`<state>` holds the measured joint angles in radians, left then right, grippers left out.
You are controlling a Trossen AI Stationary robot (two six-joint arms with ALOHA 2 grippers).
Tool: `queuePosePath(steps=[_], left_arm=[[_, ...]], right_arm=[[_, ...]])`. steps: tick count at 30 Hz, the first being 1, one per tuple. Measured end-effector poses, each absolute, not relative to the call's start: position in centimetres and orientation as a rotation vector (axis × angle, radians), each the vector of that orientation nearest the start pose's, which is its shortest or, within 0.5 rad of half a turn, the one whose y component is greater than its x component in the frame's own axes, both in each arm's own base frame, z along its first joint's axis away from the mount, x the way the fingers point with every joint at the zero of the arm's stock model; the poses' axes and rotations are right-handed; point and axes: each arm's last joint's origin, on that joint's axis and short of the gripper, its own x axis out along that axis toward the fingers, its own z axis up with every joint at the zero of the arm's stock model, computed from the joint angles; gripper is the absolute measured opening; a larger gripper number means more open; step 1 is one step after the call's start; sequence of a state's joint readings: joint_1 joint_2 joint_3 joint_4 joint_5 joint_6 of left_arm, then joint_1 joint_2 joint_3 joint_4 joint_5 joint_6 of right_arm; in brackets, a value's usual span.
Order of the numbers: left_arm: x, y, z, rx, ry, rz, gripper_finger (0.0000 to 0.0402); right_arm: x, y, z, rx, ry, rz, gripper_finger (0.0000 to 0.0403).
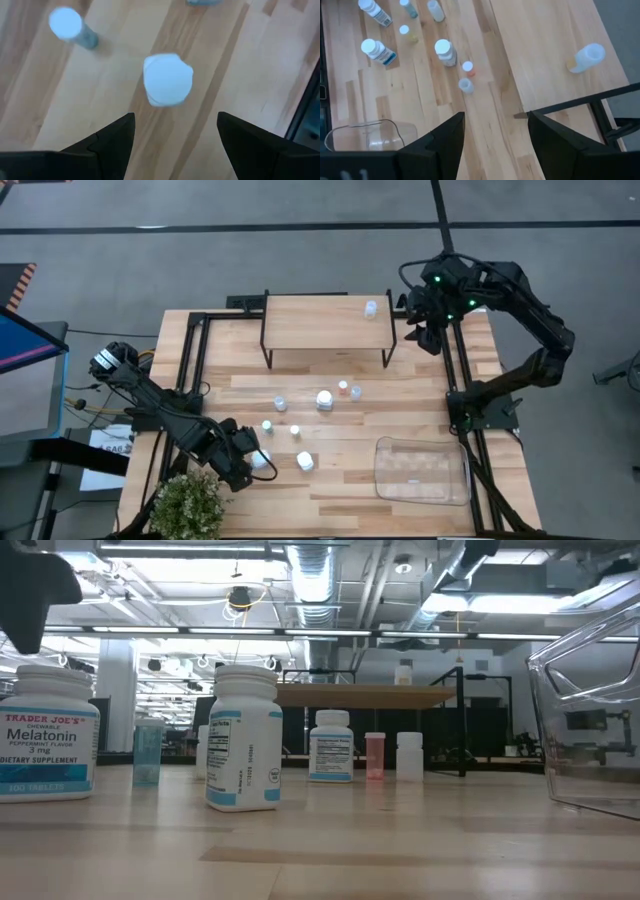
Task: Pick and place medicine bottles onto shelf by color
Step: Put the bottom left big white pill bottle on the shelf
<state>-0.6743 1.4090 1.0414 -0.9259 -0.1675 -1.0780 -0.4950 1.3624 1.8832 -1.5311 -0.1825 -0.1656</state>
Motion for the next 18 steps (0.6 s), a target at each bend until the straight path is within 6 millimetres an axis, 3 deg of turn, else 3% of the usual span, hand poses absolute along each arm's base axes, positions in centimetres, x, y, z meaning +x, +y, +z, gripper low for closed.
queuePosePath(steps=[18], left_arm=[[20.24, -15.45, 23.93, -0.288, 1.238, 0.161, 0.0269]], right_arm=[[17.78, -9.0, 45.42, 0.161, 0.976, -0.192, 0.0238]])
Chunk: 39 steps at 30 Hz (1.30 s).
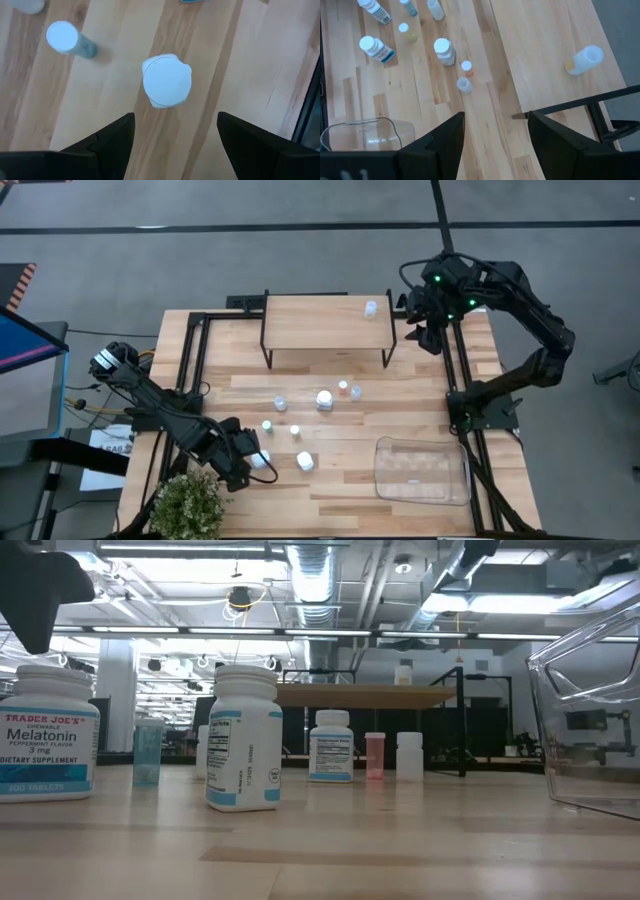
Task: Pick and place medicine bottles onto shelf by color
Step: Put the bottom left big white pill bottle on the shelf
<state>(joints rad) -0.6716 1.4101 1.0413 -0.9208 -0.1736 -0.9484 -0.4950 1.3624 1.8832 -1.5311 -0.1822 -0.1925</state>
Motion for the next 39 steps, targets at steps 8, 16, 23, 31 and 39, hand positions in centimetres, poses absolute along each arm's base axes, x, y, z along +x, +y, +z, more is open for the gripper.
queuePosePath(steps=[8, 16, 23, 31, 39], left_arm=[[21.6, -16.3, 21.2, -0.216, 1.296, 0.214, 0.0269], [23.0, -16.8, 18.7, -0.244, 1.323, 0.288, 0.0269], [24.3, -16.4, 18.4, -0.3, 1.278, 0.294, 0.0269], [24.8, -15.8, 17.9, -0.331, 1.335, 0.293, 0.026], [25.4, -15.9, 17.6, -0.356, 1.304, 0.283, 0.0156]], right_arm=[[17.8, -9.0, 45.4, 0.162, 0.977, -0.192, 0.0238], [17.8, -9.0, 45.4, 0.162, 0.977, -0.191, 0.0238], [17.8, -9.0, 45.4, 0.162, 0.978, -0.192, 0.0238], [17.8, -9.0, 45.4, 0.162, 0.978, -0.192, 0.0238], [17.8, -9.0, 45.4, 0.162, 0.978, -0.192, 0.0238]])
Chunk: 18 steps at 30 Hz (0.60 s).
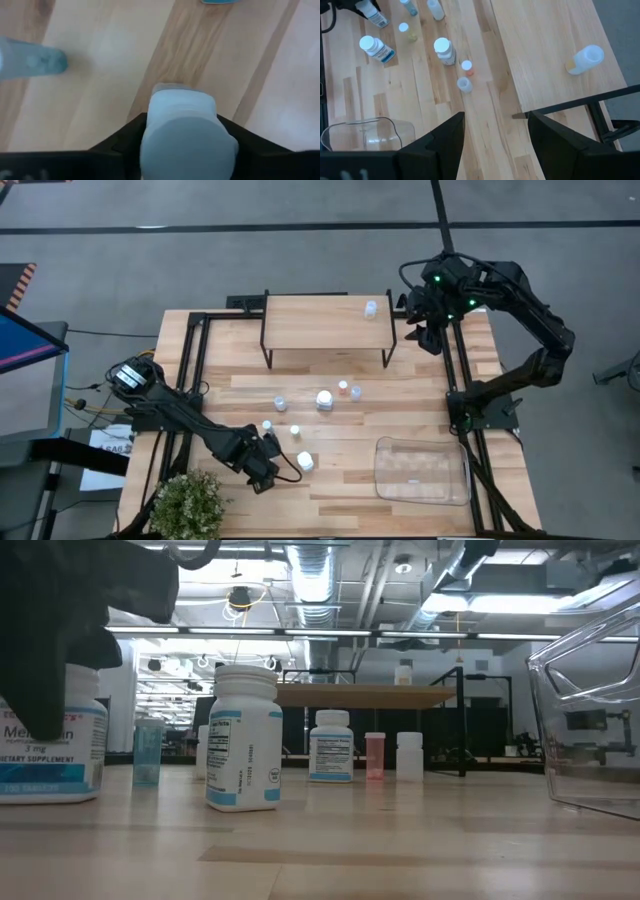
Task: Pick and place medicine bottles onto shelf by color
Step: Put the bottom left big white pill bottle on the shelf
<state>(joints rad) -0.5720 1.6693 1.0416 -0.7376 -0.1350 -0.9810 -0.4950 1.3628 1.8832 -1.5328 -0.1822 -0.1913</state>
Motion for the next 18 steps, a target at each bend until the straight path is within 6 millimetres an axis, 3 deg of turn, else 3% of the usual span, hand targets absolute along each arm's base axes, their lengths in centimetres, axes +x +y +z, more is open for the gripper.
queuePosePath(steps=[4, 8, 13, 18], left_arm=[[25.6, -15.9, 18.2, -0.4, 1.329, 0.261, 0.0137], [26.7, -16.0, 20.2, -0.451, 1.352, 0.187, 0.0137], [28.9, -15.0, 24.2, -0.443, 1.329, 0.052, 0.0149], [30.7, -12.2, 28.9, -0.393, 1.27, 0.038, 0.0137]], right_arm=[[17.8, -9.0, 45.4, 0.162, 0.978, -0.192, 0.0238], [17.8, -9.0, 45.4, 0.162, 0.978, -0.192, 0.0238], [17.8, -9.0, 45.4, 0.162, 0.977, -0.192, 0.0238], [17.8, -9.0, 45.4, 0.162, 0.978, -0.192, 0.0238]])
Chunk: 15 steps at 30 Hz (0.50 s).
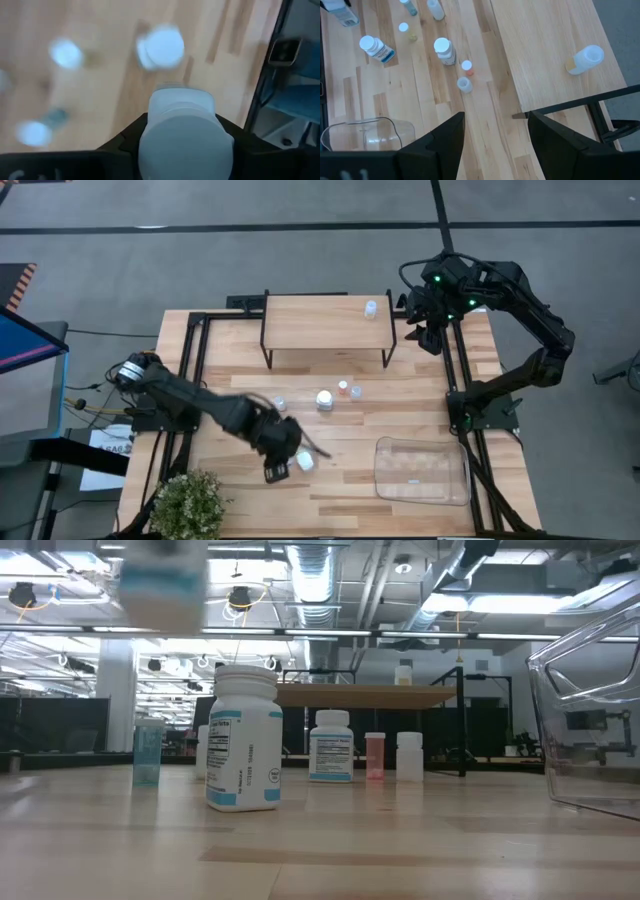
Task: Pick and place medicine bottles onto shelf by color
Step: Put the bottom left big white pill bottle on the shelf
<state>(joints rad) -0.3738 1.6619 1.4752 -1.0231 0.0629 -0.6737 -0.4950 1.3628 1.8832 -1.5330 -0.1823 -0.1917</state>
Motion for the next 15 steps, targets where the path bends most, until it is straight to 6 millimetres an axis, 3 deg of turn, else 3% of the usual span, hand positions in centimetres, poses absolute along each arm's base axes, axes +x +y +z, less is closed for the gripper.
queuePosePath(steps=[8, 15], left_arm=[[31.6, -5.3, 34.4, -0.361, 1.223, 0.153, 0.0155], [31.8, 2.4, 35.5, -0.348, 1.179, 0.245, 0.0137]], right_arm=[[17.8, -9.0, 45.4, 0.162, 0.978, -0.192, 0.0238], [17.8, -9.0, 45.4, 0.162, 0.978, -0.192, 0.0238]])
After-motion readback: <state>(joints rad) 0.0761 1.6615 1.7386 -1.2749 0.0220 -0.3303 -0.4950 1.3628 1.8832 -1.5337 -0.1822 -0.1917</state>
